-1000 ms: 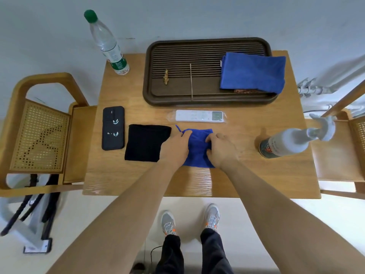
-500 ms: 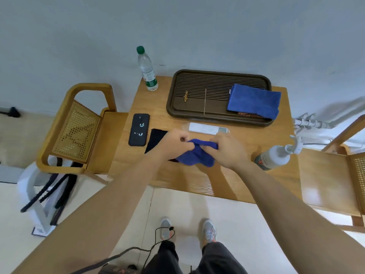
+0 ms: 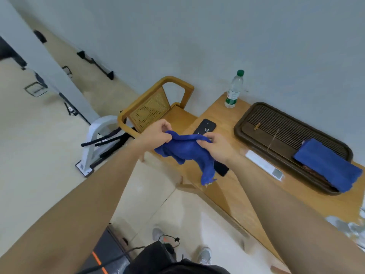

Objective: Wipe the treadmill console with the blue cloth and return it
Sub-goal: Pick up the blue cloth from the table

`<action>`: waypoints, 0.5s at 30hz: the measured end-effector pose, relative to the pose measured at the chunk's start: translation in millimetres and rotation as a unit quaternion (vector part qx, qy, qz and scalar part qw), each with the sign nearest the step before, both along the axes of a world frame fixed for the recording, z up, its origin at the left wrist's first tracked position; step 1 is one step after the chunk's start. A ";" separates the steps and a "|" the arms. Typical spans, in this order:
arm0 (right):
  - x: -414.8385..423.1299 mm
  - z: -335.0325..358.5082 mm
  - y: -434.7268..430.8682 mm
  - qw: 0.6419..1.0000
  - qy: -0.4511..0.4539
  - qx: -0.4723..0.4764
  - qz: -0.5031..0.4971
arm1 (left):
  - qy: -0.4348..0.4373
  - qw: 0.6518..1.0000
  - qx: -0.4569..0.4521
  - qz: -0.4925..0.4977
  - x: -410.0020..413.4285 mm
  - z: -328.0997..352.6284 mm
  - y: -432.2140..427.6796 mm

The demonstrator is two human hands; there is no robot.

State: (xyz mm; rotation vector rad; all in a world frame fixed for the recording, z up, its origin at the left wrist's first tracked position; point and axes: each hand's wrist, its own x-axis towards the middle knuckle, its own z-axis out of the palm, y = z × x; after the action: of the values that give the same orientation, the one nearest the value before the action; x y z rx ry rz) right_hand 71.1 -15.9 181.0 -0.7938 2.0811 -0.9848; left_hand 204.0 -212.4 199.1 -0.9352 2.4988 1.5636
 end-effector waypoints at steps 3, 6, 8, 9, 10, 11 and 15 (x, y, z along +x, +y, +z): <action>31.1 9.9 -79.0 0.999 0.002 -0.011 0.048 | -0.022 0.999 -0.023 0.042 51.5 -10.9 -49.1; 68.2 12.9 -155.6 0.991 0.024 0.020 0.128 | -0.068 0.994 -0.071 0.046 104.7 -20.9 -95.4; 94.6 12.4 -203.6 0.981 0.042 0.039 0.185 | -0.111 0.989 -0.085 0.049 141.4 -29.4 -126.4; 108.2 11.6 -225.8 0.975 0.050 0.046 0.210 | -0.129 0.987 -0.073 0.058 160.2 -34.6 -141.3; 122.3 10.7 -246.8 0.969 0.058 0.050 0.236 | -0.137 0.987 -0.055 0.067 179.7 -37.0 -154.1; 135.6 8.1 -268.1 0.963 0.063 0.054 0.257 | -0.143 0.986 -0.033 0.075 199.2 -40.5 -167.7; 187.2 -5.0 -349.5 0.940 0.069 0.070 0.328 | -0.153 0.979 0.024 0.134 266.1 -43.4 -214.8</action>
State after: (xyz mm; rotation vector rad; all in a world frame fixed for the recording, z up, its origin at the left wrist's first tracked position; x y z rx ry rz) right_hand 258.3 -365.5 176.0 -1.3859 1.7670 -0.4167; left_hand 470.0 -427.1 155.7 -1.4321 2.1867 1.4022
